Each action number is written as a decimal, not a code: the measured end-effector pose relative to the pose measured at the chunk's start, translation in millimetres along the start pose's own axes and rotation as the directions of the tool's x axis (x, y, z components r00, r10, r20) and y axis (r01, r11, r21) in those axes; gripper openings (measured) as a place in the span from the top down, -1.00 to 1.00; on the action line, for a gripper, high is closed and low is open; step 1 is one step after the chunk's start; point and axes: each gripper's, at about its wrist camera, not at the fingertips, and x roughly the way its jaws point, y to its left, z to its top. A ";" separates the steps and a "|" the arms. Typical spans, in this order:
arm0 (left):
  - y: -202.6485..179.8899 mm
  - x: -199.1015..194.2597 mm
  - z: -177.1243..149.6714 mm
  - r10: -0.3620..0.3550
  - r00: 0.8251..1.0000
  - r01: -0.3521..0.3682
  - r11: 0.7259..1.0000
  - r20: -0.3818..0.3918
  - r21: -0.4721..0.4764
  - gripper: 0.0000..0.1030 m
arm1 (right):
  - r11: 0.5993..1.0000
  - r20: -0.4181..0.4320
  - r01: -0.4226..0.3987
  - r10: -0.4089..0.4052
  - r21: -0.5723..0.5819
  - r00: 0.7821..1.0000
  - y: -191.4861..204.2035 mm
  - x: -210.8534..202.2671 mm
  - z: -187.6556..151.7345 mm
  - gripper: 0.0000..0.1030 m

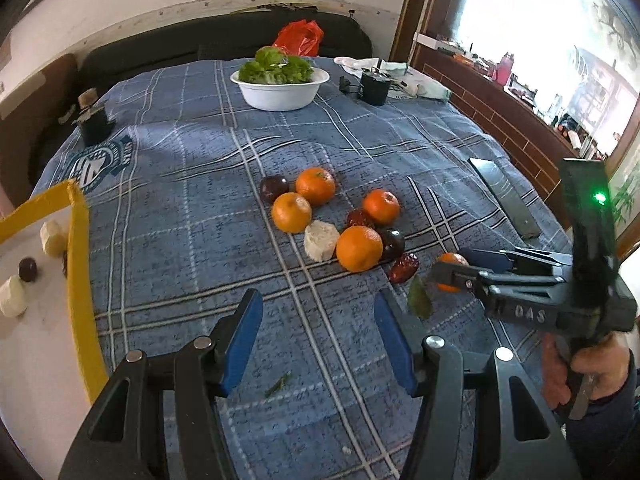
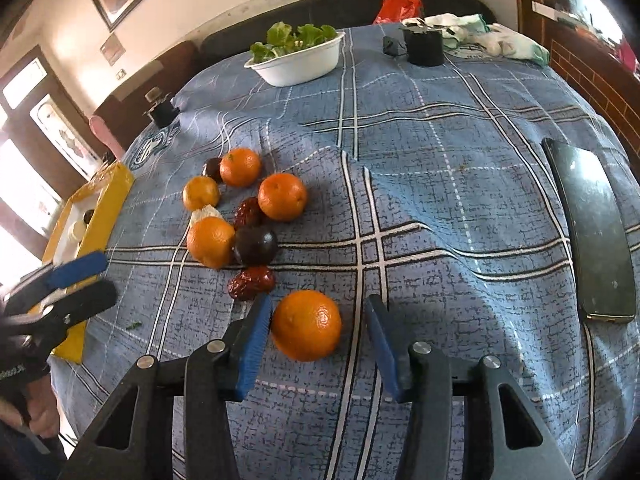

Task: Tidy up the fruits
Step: 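Grasp an orange with the right tool while the left tool grasps another orange, then carry both oranges over the yellow tray and open both tools to drop them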

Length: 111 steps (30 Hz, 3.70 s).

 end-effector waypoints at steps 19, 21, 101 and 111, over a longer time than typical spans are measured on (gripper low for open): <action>-38.0 67.4 31.6 0.040 0.999 -0.038 0.994 -0.018 0.107 0.16 | 0.967 0.152 -0.238 0.222 0.093 0.963 -26.7 -17.7 -4.9 0.27; -39.7 67.2 30.7 0.031 0.999 -0.029 0.993 -0.010 0.115 0.34 | 0.965 0.157 -0.245 0.228 0.094 0.961 -27.0 -19.3 -5.6 0.27; 233.5 -55.6 -39.6 0.148 0.987 -0.159 0.919 -0.059 -0.361 0.32 | 0.902 -0.209 -0.382 0.341 -0.202 0.916 319.2 132.3 94.9 0.25; 238.3 -47.6 -41.6 0.136 0.988 -0.155 0.914 -0.076 -0.374 0.32 | 0.907 -0.226 -0.356 0.307 -0.224 0.925 326.5 153.9 93.8 0.23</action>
